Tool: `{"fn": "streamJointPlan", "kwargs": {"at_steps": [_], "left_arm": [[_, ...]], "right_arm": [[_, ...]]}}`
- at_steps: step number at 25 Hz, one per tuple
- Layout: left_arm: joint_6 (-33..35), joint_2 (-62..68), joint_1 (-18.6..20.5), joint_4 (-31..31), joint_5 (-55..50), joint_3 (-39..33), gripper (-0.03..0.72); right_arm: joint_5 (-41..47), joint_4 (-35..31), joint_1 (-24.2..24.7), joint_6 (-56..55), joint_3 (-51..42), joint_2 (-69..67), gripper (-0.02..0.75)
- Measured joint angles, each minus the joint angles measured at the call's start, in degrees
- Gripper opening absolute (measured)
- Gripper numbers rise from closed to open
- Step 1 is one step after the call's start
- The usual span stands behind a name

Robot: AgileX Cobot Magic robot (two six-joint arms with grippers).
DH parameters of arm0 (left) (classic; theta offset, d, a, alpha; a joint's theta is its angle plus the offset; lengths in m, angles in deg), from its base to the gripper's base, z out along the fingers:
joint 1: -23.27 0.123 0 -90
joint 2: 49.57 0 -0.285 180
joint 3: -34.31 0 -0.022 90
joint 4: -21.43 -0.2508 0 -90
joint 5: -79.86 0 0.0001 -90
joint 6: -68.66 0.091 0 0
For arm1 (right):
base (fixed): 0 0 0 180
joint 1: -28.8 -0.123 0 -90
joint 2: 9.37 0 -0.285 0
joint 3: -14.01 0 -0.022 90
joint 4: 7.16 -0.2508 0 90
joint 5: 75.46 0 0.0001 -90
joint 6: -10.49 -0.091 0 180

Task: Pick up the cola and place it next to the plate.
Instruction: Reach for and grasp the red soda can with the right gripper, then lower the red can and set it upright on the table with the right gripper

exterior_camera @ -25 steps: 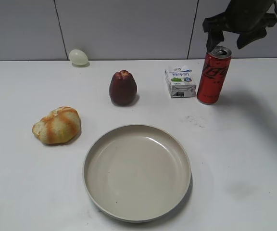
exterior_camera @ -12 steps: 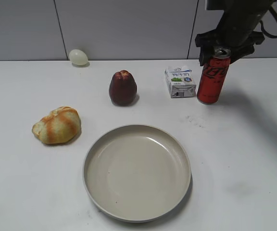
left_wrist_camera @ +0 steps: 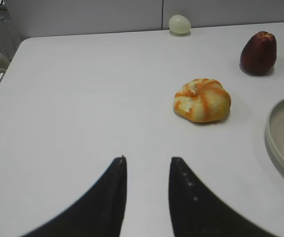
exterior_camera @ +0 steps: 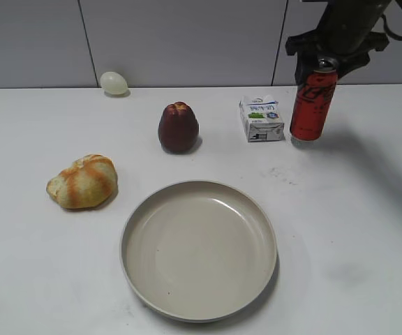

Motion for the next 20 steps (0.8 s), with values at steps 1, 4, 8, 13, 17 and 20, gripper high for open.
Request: {"fn": "streamJointPlan", "kwargs": {"at_steps": [1, 4, 8, 13, 17, 20], "left_arm": [[0.00, 0.00, 0.00, 0.00, 0.00, 0.00, 0.237], [0.00, 0.00, 0.00, 0.00, 0.00, 0.00, 0.237], [0.00, 0.00, 0.00, 0.00, 0.00, 0.00, 0.237], [0.00, 0.00, 0.00, 0.00, 0.00, 0.00, 0.237], [0.00, 0.00, 0.00, 0.00, 0.00, 0.00, 0.237], [0.00, 0.00, 0.00, 0.00, 0.00, 0.00, 0.237]], "right_arm": [[1.03, 0.15, 0.00, 0.00, 1.42, 0.00, 0.528], [3.27, 0.38, 0.00, 0.00, 3.53, 1.24, 0.528], [7.44, 0.45, 0.00, 0.00, 3.83, 6.03, 0.528], [12.44, 0.73, -0.53, 0.20, 2.96, 13.19, 0.528], [12.84, 0.95, -2.47, 0.45, -1.16, 19.16, 0.528], [12.71, 1.08, -4.83, 0.45, -6.22, 23.80, 0.528]]}}
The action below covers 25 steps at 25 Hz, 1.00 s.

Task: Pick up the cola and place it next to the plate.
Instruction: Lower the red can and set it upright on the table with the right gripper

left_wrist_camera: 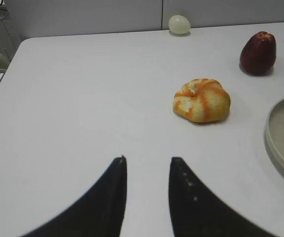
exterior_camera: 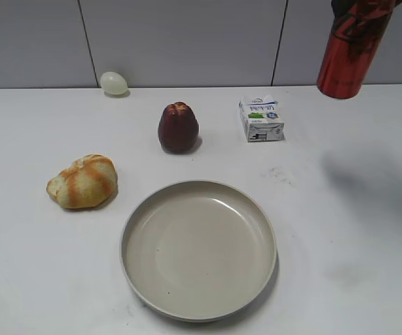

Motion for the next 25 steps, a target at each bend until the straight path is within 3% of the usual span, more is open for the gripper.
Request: {"fn": "streamJointPlan", "kwargs": {"at_steps": [8, 17, 25], "left_arm": [[0.00, 0.00, 0.00, 0.00, 0.00, 0.00, 0.237], [0.00, 0.00, 0.00, 0.00, 0.00, 0.00, 0.237], [0.00, 0.00, 0.00, 0.00, 0.00, 0.00, 0.237]], "right_arm": [[-11.23, -0.08, -6.66, -0.72, -20.66, 11.62, 0.528], [-27.56, -5.92, -7.59, 0.41, -45.81, 16.57, 0.528], [-35.80, -7.31, -7.59, 1.78, -52.28, 15.48, 0.528]]}}
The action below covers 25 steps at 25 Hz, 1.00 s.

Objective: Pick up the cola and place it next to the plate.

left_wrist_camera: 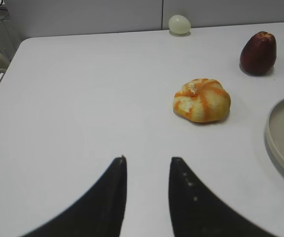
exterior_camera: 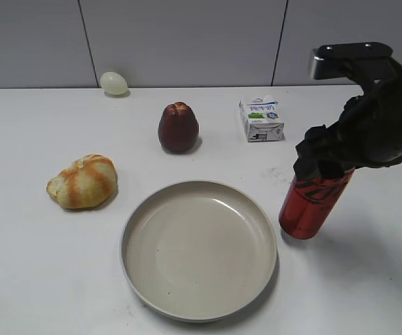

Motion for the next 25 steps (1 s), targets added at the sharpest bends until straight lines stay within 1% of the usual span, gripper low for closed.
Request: {"fn": "streamJointPlan", "kwargs": {"at_steps": [6, 11, 14, 18, 21, 25], "left_arm": [[0.00, 0.00, 0.00, 0.00, 0.00, 0.00, 0.237], [0.00, 0.00, 0.00, 0.00, 0.00, 0.00, 0.237], [0.00, 0.00, 0.00, 0.00, 0.00, 0.00, 0.237], [0.00, 0.00, 0.00, 0.00, 0.00, 0.00, 0.237], [0.00, 0.00, 0.00, 0.00, 0.00, 0.00, 0.237], [0.00, 0.00, 0.00, 0.00, 0.00, 0.00, 0.237]], "right_arm": [[-0.91, -0.24, -0.08, 0.20, 0.01, -3.89, 0.533], [0.03, -0.35, -0.08, 0.20, 0.87, -4.32, 0.616], [2.23, -0.57, -0.08, 0.20, 3.98, -4.56, 0.634], [6.93, -0.57, 0.66, 0.20, 11.58, -4.56, 0.638], [12.16, -0.94, 4.19, 0.16, 18.55, -5.17, 0.638], [22.15, -0.94, 13.02, 0.63, 27.33, -7.67, 0.638]]}}
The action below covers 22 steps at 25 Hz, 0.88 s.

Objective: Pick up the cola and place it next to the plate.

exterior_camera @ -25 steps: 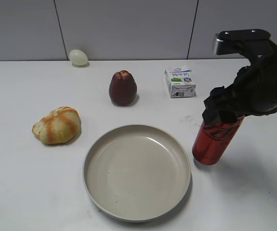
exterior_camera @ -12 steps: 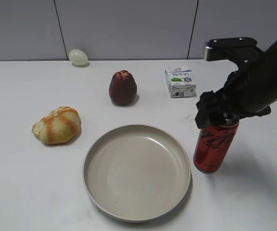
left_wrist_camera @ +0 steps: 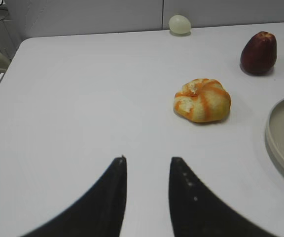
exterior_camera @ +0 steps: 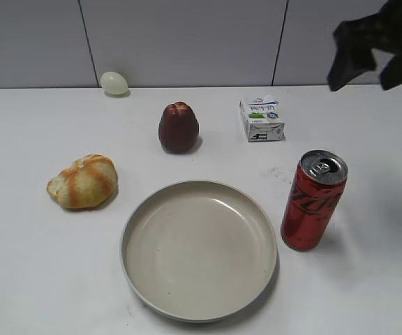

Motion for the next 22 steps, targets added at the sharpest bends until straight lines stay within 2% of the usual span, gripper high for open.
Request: {"fn": "streamJointPlan", "kwargs": {"at_steps": [5, 9, 15, 22], "left_arm": [[0.00, 0.00, 0.00, 0.00, 0.00, 0.00, 0.237], [0.00, 0.00, 0.00, 0.00, 0.00, 0.00, 0.237], [0.00, 0.00, 0.00, 0.00, 0.00, 0.00, 0.237], [0.00, 0.00, 0.00, 0.00, 0.00, 0.00, 0.237]], "right_arm": [[8.64, 0.11, 8.89, 2.53, 4.07, -0.64, 0.634], [12.90, 0.11, 13.64, 4.73, 3.72, -0.23, 0.633], [13.36, -0.26, 14.48, 5.28, -4.46, 8.40, 0.624], [13.58, -0.52, 14.48, 5.42, -19.46, 25.83, 0.598]]}}
